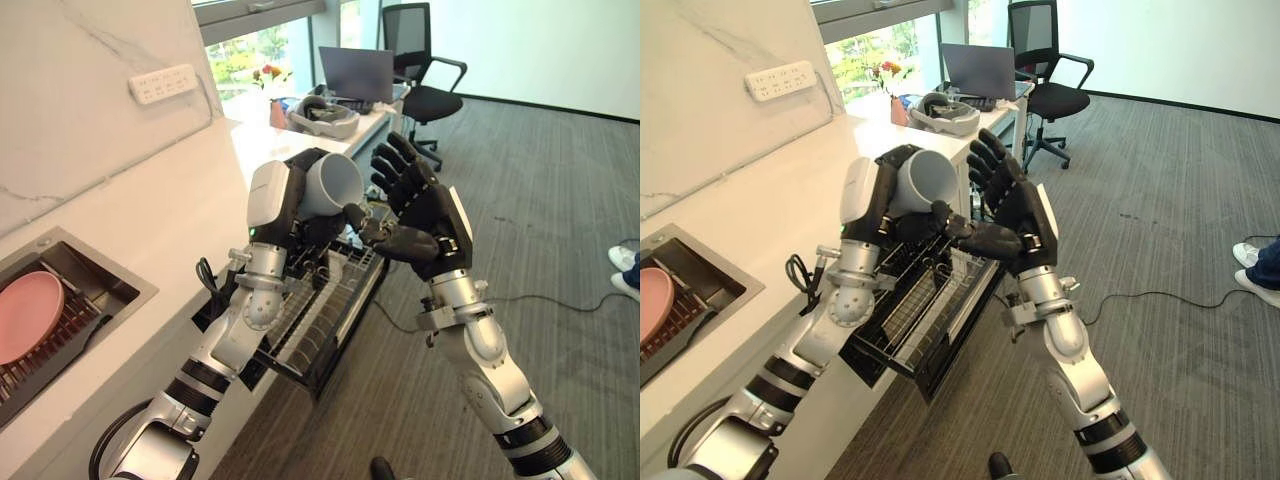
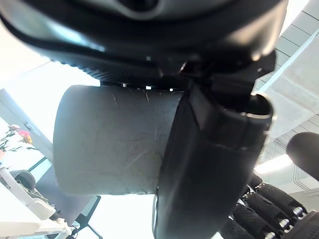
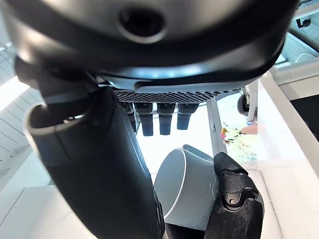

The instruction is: Place the dishes in the dishwasher.

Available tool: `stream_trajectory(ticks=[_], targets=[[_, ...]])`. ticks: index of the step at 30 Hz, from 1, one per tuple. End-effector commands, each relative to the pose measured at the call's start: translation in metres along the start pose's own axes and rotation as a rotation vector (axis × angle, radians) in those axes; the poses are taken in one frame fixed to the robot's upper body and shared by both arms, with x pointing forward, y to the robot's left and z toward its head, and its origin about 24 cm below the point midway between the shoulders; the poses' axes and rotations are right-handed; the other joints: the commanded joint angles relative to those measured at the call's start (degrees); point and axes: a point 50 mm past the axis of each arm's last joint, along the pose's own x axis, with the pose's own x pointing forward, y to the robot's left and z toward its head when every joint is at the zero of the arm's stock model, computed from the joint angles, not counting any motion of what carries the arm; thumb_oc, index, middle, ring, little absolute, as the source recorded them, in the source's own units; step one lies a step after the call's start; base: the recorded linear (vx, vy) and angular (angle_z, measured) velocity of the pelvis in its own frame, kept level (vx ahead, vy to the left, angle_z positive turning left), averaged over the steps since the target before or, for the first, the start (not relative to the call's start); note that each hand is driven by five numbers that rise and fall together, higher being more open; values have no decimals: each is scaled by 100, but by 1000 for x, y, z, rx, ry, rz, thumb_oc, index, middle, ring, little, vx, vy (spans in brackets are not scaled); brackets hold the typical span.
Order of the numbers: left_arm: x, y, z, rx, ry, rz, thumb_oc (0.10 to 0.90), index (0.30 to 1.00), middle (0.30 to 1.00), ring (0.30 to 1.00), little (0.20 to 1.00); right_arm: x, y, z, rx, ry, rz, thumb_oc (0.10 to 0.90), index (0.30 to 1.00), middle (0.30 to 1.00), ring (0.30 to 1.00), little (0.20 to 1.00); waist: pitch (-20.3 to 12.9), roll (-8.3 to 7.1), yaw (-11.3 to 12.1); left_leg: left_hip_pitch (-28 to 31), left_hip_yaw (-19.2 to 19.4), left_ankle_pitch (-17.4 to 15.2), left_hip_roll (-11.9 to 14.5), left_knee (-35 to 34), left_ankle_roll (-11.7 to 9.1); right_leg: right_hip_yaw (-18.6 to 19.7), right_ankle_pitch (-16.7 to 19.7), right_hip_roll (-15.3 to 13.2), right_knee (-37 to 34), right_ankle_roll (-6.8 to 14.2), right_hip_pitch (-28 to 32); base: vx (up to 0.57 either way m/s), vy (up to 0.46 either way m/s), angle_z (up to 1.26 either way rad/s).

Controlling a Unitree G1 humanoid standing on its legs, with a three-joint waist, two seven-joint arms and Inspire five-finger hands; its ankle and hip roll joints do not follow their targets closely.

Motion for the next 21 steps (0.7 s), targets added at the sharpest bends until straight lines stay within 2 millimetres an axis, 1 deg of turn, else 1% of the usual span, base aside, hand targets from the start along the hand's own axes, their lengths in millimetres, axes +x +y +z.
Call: stream_trajectory(ticks=[1, 3, 5, 6, 7, 8, 9, 10, 14, 18, 21], targets=[[34, 11, 23, 28, -168, 83, 400, 300, 300, 300, 300, 21, 12, 35, -5, -226, 47, 800, 900, 900, 900, 900, -409, -179, 152, 147, -70, -217, 265, 78, -273, -248, -878, -417, 94, 472, 513, 0, 0, 0], [32, 6, 26, 25, -174, 60, 400, 300, 300, 300, 300, 22, 14, 33, -23, -215, 44, 800, 900, 900, 900, 900, -407, -181, 165, 147, -90, -226, 267, 78, -272, -268, -876, -437, 94, 478, 517, 0, 0, 0], [29, -1, 24, 59, -168, 12, 400, 300, 300, 300, 300, 23, 15, 29, -55, -193, 44, 800, 900, 900, 900, 900, -411, -194, 180, 154, -100, -238, 261, 78, -265, -270, -876, -445, 94, 479, 516, 0, 0, 0], [28, -5, 25, 80, -181, -19, 400, 300, 300, 300, 300, 24, 15, 24, -94, -164, 48, 800, 900, 900, 900, 900, -409, -202, 201, 153, -106, -237, 263, 78, -262, -289, -878, -450, 94, 483, 528, 0, 0, 0], [26, -7, 26, 87, -187, -35, 400, 300, 300, 300, 300, 23, 14, 22, -103, -149, 44, 800, 900, 900, 900, 900, -401, -208, 204, 156, -119, -241, 264, 78, -260, -300, -881, -452, 94, 482, 538, 0, 0, 0], [25, -10, 28, 88, -197, -52, 400, 300, 300, 300, 300, 23, 14, 15, -117, -116, 38, 800, 900, 900, 900, 900, -403, -215, 221, 157, -128, -244, 269, 78, -259, -310, -885, -456, 94, 482, 545, 0, -6, 3], [25, -11, 28, 88, -197, -53, 400, 300, 300, 300, 300, 23, 14, 15, -117, -115, 37, 800, 900, 900, 900, 900, -403, -217, 222, 157, -130, -244, 269, 78, -259, -312, -886, -456, 94, 482, 547, -5, -9, 4], [23, -14, 28, 90, -192, -68, 400, 300, 300, 300, 300, 23, 15, 10, -110, -86, 32, 800, 900, 900, 900, 900, -400, -230, 241, 155, -145, -242, 270, 78, -263, -323, -891, -454, 94, 477, 560, -12, -10, 4], [21, -16, 28, 95, -193, -86, 400, 300, 300, 300, 300, 21, 15, 11, -127, -72, 46, 800, 900, 900, 900, 900, -394, -250, 247, 158, -148, -237, 285, 78, -267, -352, -902, -441, 94, 467, 576, -6, -10, 5], [19, -18, 29, 88, -186, -95, 400, 300, 300, 300, 300, 17, 12, 6, -141, -37, 32, 800, 900, 900, 900, 900, -398, -267, 247, 160, -175, -230, 292, 78, -263, -377, -911, -436, 94, 454, 593, -4, -8, 8], [19, -16, 29, 92, -192, -95, 400, 300, 300, 300, 300, 15, 10, 8, -162, -48, 30, 800, 900, 900, 900, 900, -389, -267, 246, 156, -181, -226, 297, 78, -262, -388, -917, -433, 94, 450, 599, -6, -3, 1]])
